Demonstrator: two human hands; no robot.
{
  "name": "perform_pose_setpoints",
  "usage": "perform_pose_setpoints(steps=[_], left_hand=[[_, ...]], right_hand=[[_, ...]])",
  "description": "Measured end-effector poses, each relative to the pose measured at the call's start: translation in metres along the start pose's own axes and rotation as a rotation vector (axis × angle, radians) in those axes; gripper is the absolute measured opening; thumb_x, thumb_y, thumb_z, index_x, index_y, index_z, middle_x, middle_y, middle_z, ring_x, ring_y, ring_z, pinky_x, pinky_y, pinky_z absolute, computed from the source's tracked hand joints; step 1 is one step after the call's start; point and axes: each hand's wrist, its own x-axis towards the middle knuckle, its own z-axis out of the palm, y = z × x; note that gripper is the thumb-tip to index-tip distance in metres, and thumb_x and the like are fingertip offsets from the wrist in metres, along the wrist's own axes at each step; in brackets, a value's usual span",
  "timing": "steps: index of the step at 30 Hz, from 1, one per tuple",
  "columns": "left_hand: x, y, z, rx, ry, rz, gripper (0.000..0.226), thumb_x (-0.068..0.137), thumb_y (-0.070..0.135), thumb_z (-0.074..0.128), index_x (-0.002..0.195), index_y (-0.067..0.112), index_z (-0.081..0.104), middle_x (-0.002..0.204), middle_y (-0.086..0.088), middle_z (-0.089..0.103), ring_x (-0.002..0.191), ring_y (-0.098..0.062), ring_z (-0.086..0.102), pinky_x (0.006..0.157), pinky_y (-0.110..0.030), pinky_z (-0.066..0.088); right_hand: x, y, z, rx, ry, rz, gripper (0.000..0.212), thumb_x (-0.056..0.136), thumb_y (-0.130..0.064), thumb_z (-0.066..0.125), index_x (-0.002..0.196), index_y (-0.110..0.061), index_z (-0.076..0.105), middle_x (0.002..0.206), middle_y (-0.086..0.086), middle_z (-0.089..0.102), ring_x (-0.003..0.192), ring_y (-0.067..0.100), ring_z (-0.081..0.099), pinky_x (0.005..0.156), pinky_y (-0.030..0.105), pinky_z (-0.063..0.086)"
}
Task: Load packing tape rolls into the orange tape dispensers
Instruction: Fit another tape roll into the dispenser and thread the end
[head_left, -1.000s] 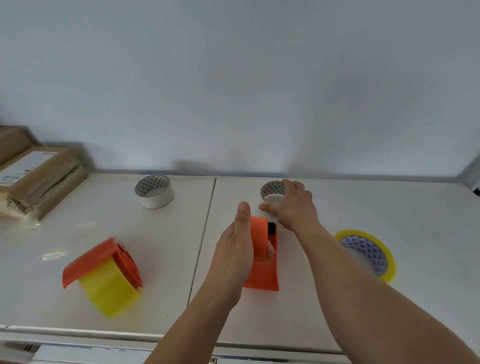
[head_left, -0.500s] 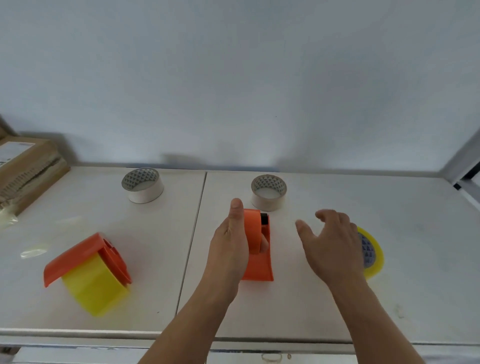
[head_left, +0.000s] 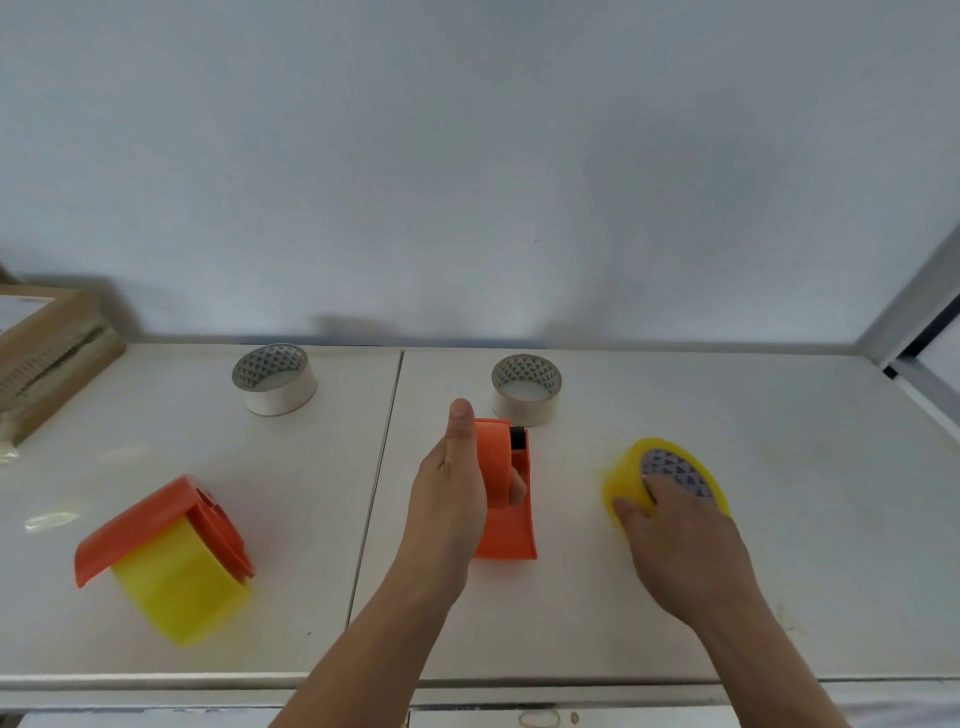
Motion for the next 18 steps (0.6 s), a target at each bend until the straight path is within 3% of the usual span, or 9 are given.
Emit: perform_pose_setpoints(steps=[2,4,6,8,11,14,16,18], left_hand=[[-0.001,0.001,-0.001,-0.003,-0.003,-0.007,0.082,0.092,0.068,0.014,0.063,0.010,0.065,0.070,-0.009,0.075,0.069,-0.023,0.066,0.080,-0.041,0.051],[-0.002,0.002,-0.001,-0.011,-0.001,-0.005,0.081,0.092,0.067,0.014,0.064,0.011,0.065,0.071,-0.009,0.075,0.069,-0.022,0.066,0.073,-0.038,0.050],[-0.005,0.003,0.001,-0.022,0.001,-0.025,0.080,0.090,0.069,0.014,0.067,0.012,0.065,0.073,-0.009,0.075,0.071,-0.021,0.066,0.067,-0.032,0.048],[-0.008,0.006,0.002,-0.047,0.016,-0.077,0.070,0.087,0.071,0.015,0.074,0.021,0.061,0.078,-0.006,0.072,0.076,-0.019,0.065,0.068,-0.031,0.046],[-0.014,0.009,0.005,-0.082,0.015,-0.138,0.058,0.080,0.076,0.016,0.087,0.032,0.052,0.089,0.001,0.063,0.086,-0.018,0.063,0.080,-0.037,0.049],[-0.019,0.011,0.005,-0.152,-0.031,-0.144,0.079,0.064,0.081,0.018,0.108,0.028,0.057,0.102,-0.005,0.067,0.094,-0.022,0.066,0.090,-0.043,0.053],[-0.021,0.009,0.006,-0.191,-0.070,-0.132,0.081,0.069,0.080,0.020,0.114,0.027,0.061,0.104,-0.004,0.069,0.096,-0.021,0.067,0.090,-0.042,0.054],[-0.023,0.008,0.004,-0.217,-0.098,-0.131,0.074,0.074,0.076,0.024,0.115,0.028,0.062,0.103,-0.001,0.070,0.096,-0.018,0.068,0.086,-0.038,0.054]], right_hand=[[-0.006,-0.008,-0.008,0.325,0.000,0.005,0.043,0.100,-0.037,0.047,0.137,-0.017,0.054,0.137,-0.006,0.057,0.126,0.020,0.052,0.100,0.035,0.038],[-0.014,-0.017,-0.010,0.671,0.009,-0.008,0.024,0.100,-0.035,0.050,0.109,-0.022,0.068,0.104,-0.006,0.070,0.099,0.020,0.062,0.080,0.034,0.045],[-0.024,-0.029,-0.008,0.886,0.028,-0.035,0.023,0.100,-0.036,0.050,0.095,-0.025,0.070,0.090,-0.007,0.073,0.089,0.015,0.066,0.072,0.030,0.046],[-0.030,-0.039,0.001,0.969,0.037,-0.059,0.023,0.100,-0.039,0.047,0.099,-0.031,0.069,0.100,-0.009,0.073,0.094,0.007,0.066,0.076,0.025,0.046],[-0.037,-0.054,0.013,0.936,-0.007,-0.116,0.015,0.101,-0.038,0.042,0.105,-0.046,0.054,0.128,-0.015,0.057,0.102,-0.006,0.056,0.072,0.009,0.043],[-0.039,-0.066,0.020,0.877,-0.036,-0.156,0.020,0.100,-0.042,0.036,0.107,-0.058,0.046,0.150,-0.014,0.037,0.123,0.005,0.048,0.091,0.016,0.041],[-0.040,-0.071,0.025,0.848,-0.048,-0.154,0.035,0.100,-0.043,0.032,0.133,-0.049,0.044,0.158,-0.017,0.025,0.135,0.009,0.040,0.100,0.023,0.037],[-0.041,-0.075,0.031,0.789,-0.067,-0.167,0.056,0.096,-0.048,0.025,0.149,-0.034,0.035,0.161,-0.021,0.013,0.141,0.006,0.032,0.099,0.015,0.032]])
